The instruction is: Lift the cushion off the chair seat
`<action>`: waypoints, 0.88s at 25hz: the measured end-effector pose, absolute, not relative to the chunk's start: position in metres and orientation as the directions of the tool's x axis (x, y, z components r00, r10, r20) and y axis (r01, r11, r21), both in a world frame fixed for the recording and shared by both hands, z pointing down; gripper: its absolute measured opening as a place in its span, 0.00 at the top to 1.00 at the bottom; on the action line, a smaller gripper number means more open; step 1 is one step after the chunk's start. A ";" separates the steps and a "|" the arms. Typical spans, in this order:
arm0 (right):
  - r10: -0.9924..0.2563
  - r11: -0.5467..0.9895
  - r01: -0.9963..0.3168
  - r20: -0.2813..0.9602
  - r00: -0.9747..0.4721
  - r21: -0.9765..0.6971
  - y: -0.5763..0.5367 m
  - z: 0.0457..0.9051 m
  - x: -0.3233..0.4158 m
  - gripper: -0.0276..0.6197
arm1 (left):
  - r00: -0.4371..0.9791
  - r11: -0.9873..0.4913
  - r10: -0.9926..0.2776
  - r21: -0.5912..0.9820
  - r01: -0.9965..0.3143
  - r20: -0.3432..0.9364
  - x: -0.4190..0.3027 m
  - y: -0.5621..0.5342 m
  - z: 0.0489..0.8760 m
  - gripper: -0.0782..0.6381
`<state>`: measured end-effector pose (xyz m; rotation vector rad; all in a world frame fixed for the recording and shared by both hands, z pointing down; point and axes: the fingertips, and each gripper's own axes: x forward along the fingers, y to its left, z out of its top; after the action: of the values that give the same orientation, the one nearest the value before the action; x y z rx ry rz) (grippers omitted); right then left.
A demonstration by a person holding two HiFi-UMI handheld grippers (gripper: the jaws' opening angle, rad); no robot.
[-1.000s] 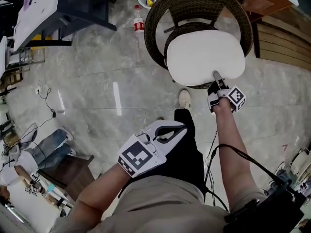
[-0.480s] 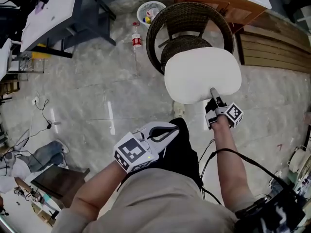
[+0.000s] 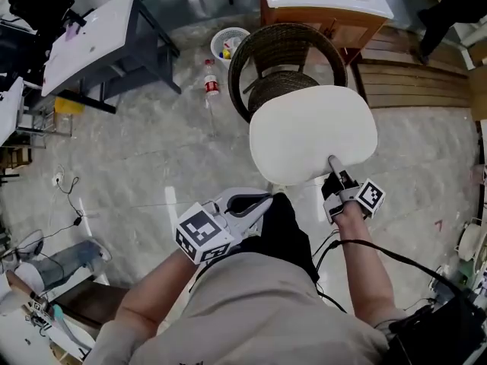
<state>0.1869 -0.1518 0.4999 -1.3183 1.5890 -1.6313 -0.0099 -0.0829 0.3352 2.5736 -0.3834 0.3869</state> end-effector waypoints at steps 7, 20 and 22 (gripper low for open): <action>-0.881 -0.147 -0.264 0.247 -0.404 -0.953 -0.093 0.446 0.173 0.84 | 0.922 -0.850 -0.206 0.406 -0.335 0.329 -0.026 -0.050 0.316 0.88; -0.892 -0.127 -0.254 0.223 -0.394 -0.959 0.012 0.395 0.149 0.84 | 0.922 -0.860 -0.235 0.377 -0.344 0.307 -0.057 -0.003 0.299 0.88; -0.891 -0.123 -0.257 0.221 -0.396 -0.959 0.017 0.395 0.149 0.84 | 0.921 -0.860 -0.235 0.375 -0.346 0.310 -0.055 -0.001 0.302 0.88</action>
<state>0.1493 0.0166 0.3950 -1.2811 1.6208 -1.5558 -0.0551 -0.0014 0.3015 2.6487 -0.4211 0.3547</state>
